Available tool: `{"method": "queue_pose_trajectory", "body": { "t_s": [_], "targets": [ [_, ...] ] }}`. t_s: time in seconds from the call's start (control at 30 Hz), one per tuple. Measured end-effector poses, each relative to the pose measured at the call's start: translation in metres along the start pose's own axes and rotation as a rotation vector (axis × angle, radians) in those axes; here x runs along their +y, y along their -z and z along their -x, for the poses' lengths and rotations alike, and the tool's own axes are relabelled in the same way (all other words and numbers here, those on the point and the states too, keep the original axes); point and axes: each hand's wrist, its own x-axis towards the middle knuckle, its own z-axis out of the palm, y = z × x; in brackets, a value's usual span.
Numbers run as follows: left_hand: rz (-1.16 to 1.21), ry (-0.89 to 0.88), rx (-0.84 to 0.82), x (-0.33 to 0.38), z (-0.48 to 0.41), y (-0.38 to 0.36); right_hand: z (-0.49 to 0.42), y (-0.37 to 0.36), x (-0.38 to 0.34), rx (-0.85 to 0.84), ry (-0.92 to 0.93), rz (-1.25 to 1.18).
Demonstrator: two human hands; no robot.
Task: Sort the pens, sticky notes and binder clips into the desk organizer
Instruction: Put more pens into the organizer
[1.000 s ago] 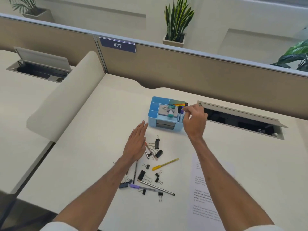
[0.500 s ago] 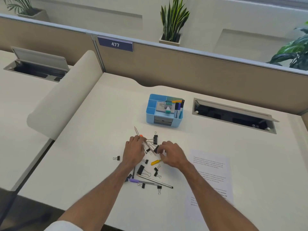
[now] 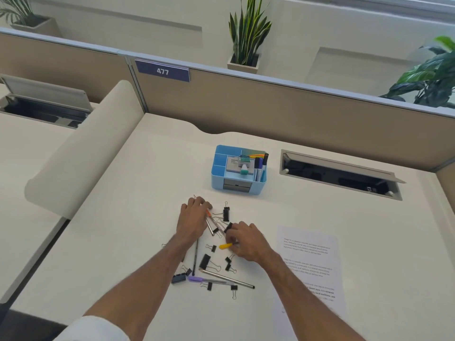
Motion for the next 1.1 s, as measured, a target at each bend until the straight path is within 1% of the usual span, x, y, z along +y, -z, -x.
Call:
{"method": "queue_pose_trajectory", "body": {
  "t_s": [0.17, 0.3, 0.43, 0.53, 0.67, 0.77, 0.93, 1.1],
  "targets": [
    [-0.011, -0.023, -0.031, -0.003, -0.004, 0.002, -0.003, 0.007, 0.002, -0.026, -0.053, -0.092],
    [-0.013, -0.035, -0.039, -0.006, -0.004, 0.004, -0.004, 0.019, 0.006, 0.047, -0.182, -0.270],
    [0.000, -0.064, -0.059, -0.012, -0.003, 0.007, -0.011, 0.038, 0.013, 0.179, -0.225, -0.406],
    [0.012, -0.095, -0.076, -0.018, -0.003, 0.011, -0.024, 0.056, 0.016, 0.332, -0.222, -0.552],
    [0.108, -0.128, -0.117, -0.026, -0.002, 0.017, -0.048, 0.087, 0.019, 0.533, -0.208, -0.736],
    [0.285, -0.115, -0.111, -0.029, -0.001, 0.025, -0.068, 0.106, 0.017, 0.664, -0.230, -0.811],
    [0.819, 0.003, -0.045, -0.033, -0.005, 0.044, -0.089, 0.121, 0.015, 0.832, -0.284, -0.933],
    [1.161, 0.099, 0.191, -0.029, -0.027, 0.063, -0.098, 0.123, 0.017, 0.945, -0.327, -0.982]
  ]
}}
